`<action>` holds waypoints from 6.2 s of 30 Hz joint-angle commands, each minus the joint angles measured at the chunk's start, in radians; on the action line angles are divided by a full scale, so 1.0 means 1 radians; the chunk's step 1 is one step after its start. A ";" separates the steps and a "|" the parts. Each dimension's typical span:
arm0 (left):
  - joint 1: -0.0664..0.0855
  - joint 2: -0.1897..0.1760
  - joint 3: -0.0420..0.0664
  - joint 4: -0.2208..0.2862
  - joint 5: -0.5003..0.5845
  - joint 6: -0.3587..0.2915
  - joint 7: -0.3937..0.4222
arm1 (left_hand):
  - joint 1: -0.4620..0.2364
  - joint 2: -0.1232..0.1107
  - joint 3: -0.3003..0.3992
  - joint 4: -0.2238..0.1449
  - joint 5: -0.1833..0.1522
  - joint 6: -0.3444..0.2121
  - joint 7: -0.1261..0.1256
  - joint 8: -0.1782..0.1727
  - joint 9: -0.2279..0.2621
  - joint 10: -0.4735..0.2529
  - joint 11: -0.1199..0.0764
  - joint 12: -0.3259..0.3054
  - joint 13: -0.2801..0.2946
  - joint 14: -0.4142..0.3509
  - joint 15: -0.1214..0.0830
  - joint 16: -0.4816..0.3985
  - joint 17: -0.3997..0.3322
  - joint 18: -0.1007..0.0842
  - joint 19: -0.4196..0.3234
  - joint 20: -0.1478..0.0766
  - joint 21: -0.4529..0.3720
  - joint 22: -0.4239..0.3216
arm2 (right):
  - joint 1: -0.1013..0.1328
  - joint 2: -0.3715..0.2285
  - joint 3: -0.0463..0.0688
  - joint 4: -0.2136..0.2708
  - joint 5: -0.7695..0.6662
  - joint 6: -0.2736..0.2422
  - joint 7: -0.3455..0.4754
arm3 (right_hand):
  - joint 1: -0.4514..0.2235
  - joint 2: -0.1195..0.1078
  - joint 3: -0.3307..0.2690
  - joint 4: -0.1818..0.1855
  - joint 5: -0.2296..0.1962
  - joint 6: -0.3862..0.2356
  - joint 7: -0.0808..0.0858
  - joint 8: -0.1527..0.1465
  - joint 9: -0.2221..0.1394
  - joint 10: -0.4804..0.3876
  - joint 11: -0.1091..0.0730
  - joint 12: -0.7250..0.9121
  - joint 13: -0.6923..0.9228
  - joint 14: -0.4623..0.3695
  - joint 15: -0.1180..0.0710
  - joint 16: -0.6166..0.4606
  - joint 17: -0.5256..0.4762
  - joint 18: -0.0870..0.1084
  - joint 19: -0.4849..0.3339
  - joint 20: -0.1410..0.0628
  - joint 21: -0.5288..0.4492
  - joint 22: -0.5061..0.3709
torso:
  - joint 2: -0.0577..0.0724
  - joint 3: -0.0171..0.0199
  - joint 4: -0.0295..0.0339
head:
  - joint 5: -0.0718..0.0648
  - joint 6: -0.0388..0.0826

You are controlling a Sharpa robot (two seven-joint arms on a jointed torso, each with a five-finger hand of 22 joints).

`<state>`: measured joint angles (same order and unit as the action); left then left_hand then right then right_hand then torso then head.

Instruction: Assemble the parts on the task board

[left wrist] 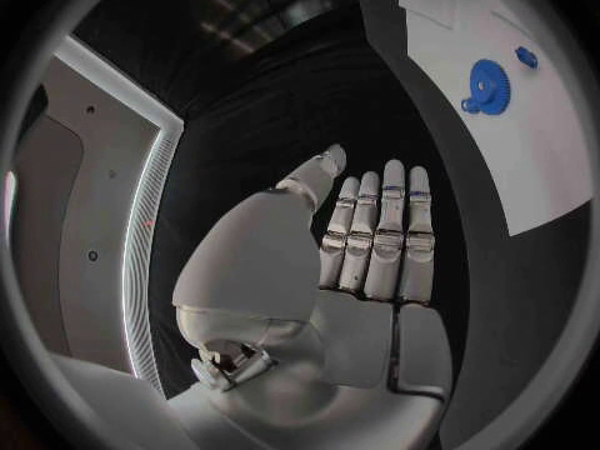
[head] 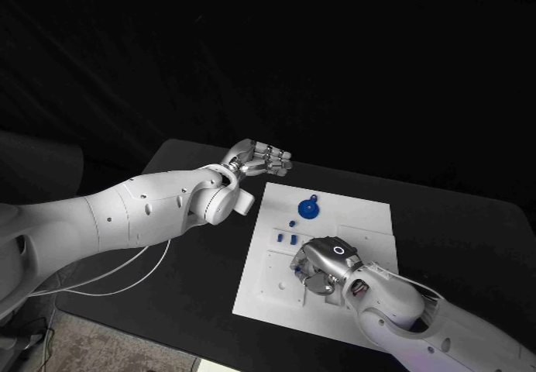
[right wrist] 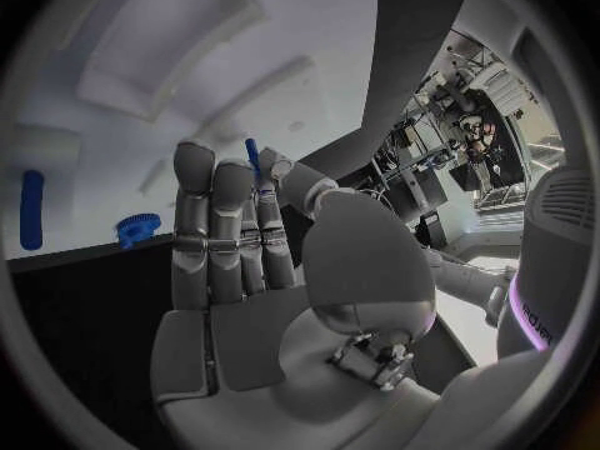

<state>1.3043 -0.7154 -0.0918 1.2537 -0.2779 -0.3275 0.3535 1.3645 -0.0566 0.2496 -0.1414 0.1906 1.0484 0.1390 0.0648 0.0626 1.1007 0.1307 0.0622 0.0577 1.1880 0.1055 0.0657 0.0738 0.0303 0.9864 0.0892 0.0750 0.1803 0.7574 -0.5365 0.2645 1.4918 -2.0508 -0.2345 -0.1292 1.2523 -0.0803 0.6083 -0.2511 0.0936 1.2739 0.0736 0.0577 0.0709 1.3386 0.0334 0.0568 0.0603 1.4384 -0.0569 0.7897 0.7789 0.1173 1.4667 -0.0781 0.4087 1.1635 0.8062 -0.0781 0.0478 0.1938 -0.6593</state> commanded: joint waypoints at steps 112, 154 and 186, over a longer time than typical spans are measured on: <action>0.002 -0.014 0.001 -0.007 0.006 0.025 -0.008 | -0.001 0.005 -0.007 0.003 0.003 -0.008 0.005 -0.001 0.001 -0.008 0.005 -0.001 0.000 -0.010 0.004 -0.001 0.001 -0.007 0.001 0.003 0.010 -0.020 | 0.029 -0.211 0.147 -0.009 0.155 0.186 -0.035 | 0.071 -0.066 -0.450 0.175 0.012 -0.259 0.007 0.005 -0.008 -0.240 0.057 0.009 -0.001 -0.012 0.041 0.001 -0.049 0.049 0.034 0.043 -0.068 -0.105 | -0.002 -0.0001 -0.0030 | -0.076 0.015; 0.002 -0.013 0.001 -0.012 0.006 0.031 -0.011 | -0.001 0.005 -0.007 0.005 0.003 -0.009 0.005 -0.001 0.001 -0.009 0.005 -0.001 0.000 -0.011 0.005 -0.001 0.001 -0.007 0.001 0.004 0.012 -0.024 | 0.028 -0.159 0.116 -0.030 0.114 0.076 -0.039 | -0.004 0.033 -0.044 0.030 -0.040 -0.033 0.009 0.007 0.003 0.013 -0.011 0.005 0.002 0.003 -0.004 -0.002 -0.036 0.008 0.036 -0.004 -0.027 -0.081 | -0.002 0.0009 -0.0035 | -0.071 0.004; 0.002 -0.009 0.001 -0.031 0.006 0.029 -0.010 | 0.000 0.007 -0.005 0.007 0.004 -0.010 0.005 -0.001 0.001 -0.009 0.005 -0.001 0.000 -0.010 0.004 -0.001 0.001 -0.007 0.001 0.003 0.013 -0.028 | 0.023 -0.139 0.151 0.114 0.170 0.033 0.070 | -0.004 0.037 -0.042 0.014 -0.041 -0.015 0.006 0.006 0.001 0.029 -0.016 0.004 0.002 0.007 -0.010 -0.005 -0.033 0.003 0.036 -0.012 -0.012 -0.074 | -0.004 0.0004 -0.0031 | -0.041 0.009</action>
<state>1.3047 -0.7277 -0.0921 1.2222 -0.2758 -0.3075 0.3357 1.3645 -0.0566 0.2469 -0.1387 0.1905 1.0447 0.1427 0.0648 0.0626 1.0972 0.1343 0.0622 0.0577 1.1824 0.1111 0.0657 0.0736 0.0303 0.9863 0.0891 0.0827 0.1533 0.7832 -0.6815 0.4169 1.6016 -1.8662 -0.2034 -0.0958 1.2457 -0.0525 0.5700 -0.2376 0.0462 1.2324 0.0888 0.0597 0.0657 1.3620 0.0141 0.0578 0.0613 1.4451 -0.0606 0.7878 0.7444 0.1003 1.4668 -0.0859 0.3932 1.0889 0.8033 -0.0779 0.0432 0.1479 -0.6529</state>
